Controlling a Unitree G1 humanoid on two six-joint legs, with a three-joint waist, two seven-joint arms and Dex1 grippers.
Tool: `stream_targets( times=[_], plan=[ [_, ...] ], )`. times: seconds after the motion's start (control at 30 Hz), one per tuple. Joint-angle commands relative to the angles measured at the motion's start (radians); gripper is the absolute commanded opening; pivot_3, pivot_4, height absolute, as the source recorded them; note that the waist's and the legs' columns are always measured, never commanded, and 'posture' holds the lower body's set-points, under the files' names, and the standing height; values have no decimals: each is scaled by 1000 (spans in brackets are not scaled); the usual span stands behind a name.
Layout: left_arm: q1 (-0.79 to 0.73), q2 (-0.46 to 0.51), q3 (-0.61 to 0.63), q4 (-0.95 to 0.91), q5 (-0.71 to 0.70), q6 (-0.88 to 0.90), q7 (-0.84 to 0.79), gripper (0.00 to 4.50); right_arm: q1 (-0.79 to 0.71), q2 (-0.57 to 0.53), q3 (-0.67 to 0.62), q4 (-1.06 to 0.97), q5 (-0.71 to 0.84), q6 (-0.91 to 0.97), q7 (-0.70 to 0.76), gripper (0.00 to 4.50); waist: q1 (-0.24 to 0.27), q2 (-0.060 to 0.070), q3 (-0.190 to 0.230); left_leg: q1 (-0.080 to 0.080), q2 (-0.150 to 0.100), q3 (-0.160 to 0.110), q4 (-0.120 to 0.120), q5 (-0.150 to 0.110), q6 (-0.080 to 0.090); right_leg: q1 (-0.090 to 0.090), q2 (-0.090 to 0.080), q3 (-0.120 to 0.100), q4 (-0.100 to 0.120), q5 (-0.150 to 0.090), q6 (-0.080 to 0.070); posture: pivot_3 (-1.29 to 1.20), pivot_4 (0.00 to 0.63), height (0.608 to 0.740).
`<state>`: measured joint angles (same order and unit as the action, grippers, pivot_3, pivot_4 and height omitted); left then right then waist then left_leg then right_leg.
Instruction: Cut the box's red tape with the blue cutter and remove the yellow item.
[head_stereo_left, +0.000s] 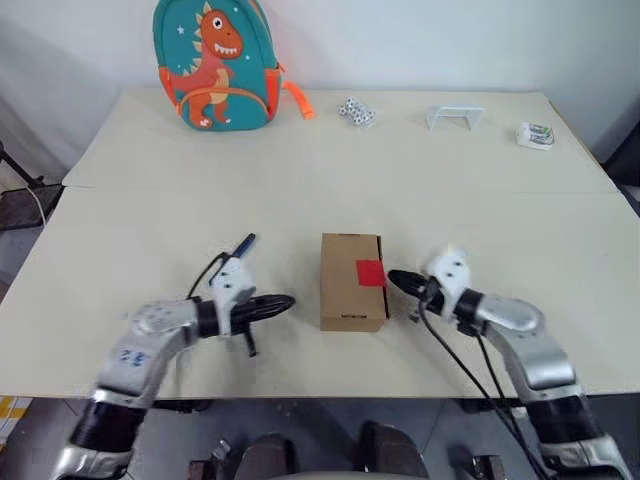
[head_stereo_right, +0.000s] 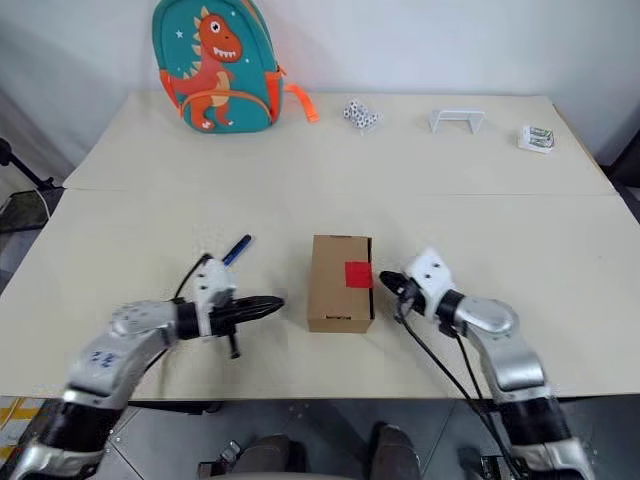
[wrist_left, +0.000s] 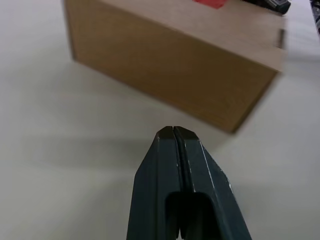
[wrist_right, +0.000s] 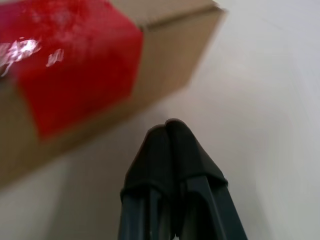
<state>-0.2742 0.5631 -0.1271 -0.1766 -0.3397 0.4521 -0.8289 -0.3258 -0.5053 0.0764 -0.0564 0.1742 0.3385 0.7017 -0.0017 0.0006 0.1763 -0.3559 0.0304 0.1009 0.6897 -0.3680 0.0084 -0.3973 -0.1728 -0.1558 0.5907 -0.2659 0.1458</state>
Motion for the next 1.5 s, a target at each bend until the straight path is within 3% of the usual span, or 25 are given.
stream_targets(
  times=[0.03,0.47,0.9,1.03,1.13,1.17,1.27,1.5],
  plan=[
    [-31,-44,-39,-1,28,28,37,0,-55,-5,0,-31,-2,53,-8,26,0,0,0,0,0,0,0,0,0,0,0,0,0,0,0,0,150,740],
    [-74,-137,-115,2,43,26,25,0,-245,34,50,152,-8,41,73,26,-1,0,0,-2,0,0,3,0,0,0,0,0,0,0,0,0,150,740],
    [-70,-170,-84,18,56,33,61,0,-396,89,68,415,-56,-124,124,26,-4,0,0,-2,1,0,4,0,0,0,0,0,0,0,0,0,150,740],
    [-13,-115,-27,-45,30,49,44,0,-378,47,11,325,5,-106,175,26,-6,0,0,-2,1,-1,3,0,0,0,0,0,0,0,0,0,150,740],
    [106,-14,122,-134,-44,74,9,0,-341,-45,-122,167,148,-1,236,26,-8,2,1,-3,2,-2,3,0,0,-1,0,0,0,0,0,0,150,740],
    [137,8,163,-148,-66,80,4,182,-327,-70,-149,140,164,-5,243,5,-6,3,2,-3,2,-2,3,0,-1,-1,0,-1,0,0,0,0,150,740],
    [228,79,262,-175,-105,45,-45,847,-267,-146,-210,79,205,-6,280,590,-1,3,2,-4,2,-4,3,-1,-1,-1,0,-2,-1,0,0,0,150,740],
    [399,127,628,-130,-187,-130,-112,2882,-45,-173,-390,-113,446,9,387,2890,0,3,2,-4,2,-3,4,-2,0,-1,1,-2,-2,0,0,0,150,740]
  ],
)
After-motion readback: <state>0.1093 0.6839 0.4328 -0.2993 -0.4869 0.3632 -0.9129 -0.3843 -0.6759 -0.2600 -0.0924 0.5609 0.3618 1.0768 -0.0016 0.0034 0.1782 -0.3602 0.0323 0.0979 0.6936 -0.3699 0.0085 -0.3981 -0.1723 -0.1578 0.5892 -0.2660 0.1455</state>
